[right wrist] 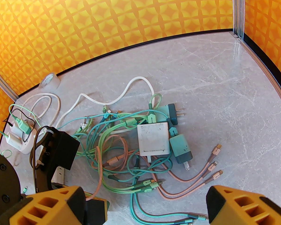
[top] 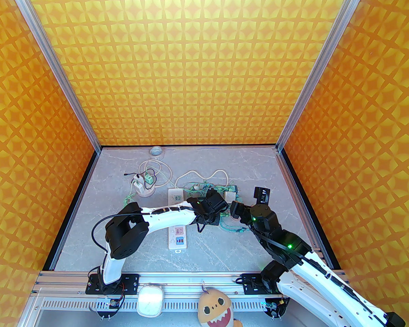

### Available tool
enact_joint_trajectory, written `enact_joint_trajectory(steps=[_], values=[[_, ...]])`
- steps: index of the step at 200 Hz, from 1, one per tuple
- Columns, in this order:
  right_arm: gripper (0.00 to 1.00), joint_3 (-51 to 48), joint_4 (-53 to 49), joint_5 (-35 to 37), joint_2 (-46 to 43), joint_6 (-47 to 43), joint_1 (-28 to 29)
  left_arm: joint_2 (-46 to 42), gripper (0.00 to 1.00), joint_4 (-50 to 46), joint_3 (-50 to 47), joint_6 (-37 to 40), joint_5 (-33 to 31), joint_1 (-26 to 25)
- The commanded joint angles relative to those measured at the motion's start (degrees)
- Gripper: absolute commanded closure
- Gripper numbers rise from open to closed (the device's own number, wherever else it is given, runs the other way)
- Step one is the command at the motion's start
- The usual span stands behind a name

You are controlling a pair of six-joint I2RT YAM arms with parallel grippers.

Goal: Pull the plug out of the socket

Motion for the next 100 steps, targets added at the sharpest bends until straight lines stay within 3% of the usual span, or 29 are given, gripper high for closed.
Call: enact_joint_trajectory(steps=[1, 60, 100], values=[[0.10, -0.6, -0.2, 0.4, 0.0, 0.5, -0.2, 0.4, 0.69, 2.2, 0.9, 1.3, 1.1, 0.1], [0.10, -1.2, 0.8, -0.5, 0.7, 0.8, -0.2, -4.6, 0.70, 24.4, -11.7, -2.1, 16.6, 1.7], [0.10, -1.8, 1.3, -1.2, 1.1, 1.0, -0.2, -6.0, 0.65, 28.1, -16.9, -4.8, 18.6, 2.6]])
